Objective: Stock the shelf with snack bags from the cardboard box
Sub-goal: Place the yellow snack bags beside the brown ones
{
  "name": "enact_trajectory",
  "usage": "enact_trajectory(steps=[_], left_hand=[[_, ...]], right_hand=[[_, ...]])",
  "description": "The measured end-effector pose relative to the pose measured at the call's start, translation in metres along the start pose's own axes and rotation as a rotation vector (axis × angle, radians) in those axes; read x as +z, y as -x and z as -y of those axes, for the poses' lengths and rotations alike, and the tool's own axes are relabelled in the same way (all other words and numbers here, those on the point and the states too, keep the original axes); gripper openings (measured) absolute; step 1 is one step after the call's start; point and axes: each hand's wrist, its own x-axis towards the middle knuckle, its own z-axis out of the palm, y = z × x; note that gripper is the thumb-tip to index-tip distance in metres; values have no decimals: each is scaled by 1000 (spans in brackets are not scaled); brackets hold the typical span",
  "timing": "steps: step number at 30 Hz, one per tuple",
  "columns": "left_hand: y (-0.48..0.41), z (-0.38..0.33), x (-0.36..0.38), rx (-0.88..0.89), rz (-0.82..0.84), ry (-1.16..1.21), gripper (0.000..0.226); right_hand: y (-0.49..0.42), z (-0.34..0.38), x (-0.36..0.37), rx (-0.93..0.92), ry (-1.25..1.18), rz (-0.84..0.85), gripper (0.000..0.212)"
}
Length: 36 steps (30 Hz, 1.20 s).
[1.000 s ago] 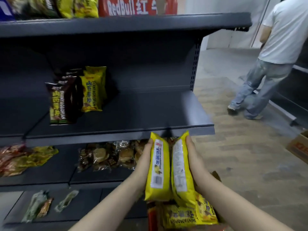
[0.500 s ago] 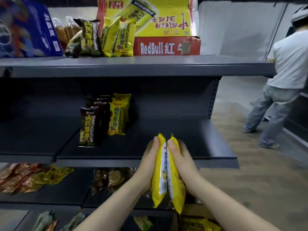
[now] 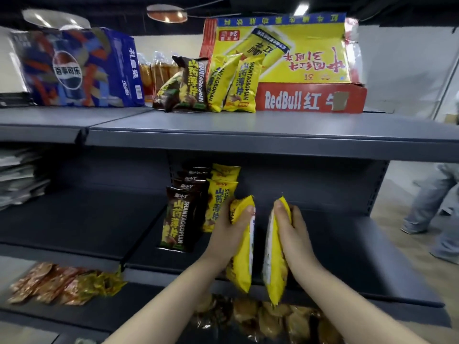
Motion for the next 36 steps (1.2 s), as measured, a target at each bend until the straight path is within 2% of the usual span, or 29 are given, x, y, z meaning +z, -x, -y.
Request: enact_trajectory(steps=[4,10,16,19,20,23,27,31,36], left_hand=[[-39,23,-19,21,-146,-174,75],[-89,46,-22,20,-300,-633,74],[-122,74,-12,41,-407,-943,76],[-134,84,-4,63,-466,-1000,75],[-136,86,-3,73,-477,-1006,75],[-137,97,-1,101,-453,-1023,77],[-139,104,0,113,-432,-998,89],[-133,108,-2,115,-402,-979,107],[-120,118,-12,197,-359,-1089,108]], right_hand=[[-18,-4,12,4,-4,-35,23],[-35,-21,13,69,41,-96,40],[-50,-21,14,103,97,-107,73],[-58,-22,14,99,92,-115,61],[-59,-23,14,104,95,-115,63],[-63,-28,16,133,101,-115,88],[-65,-34,17,152,84,-114,85],[-63,-34,18,173,111,-92,96],[-59,-30,21,178,117,-45,78]])
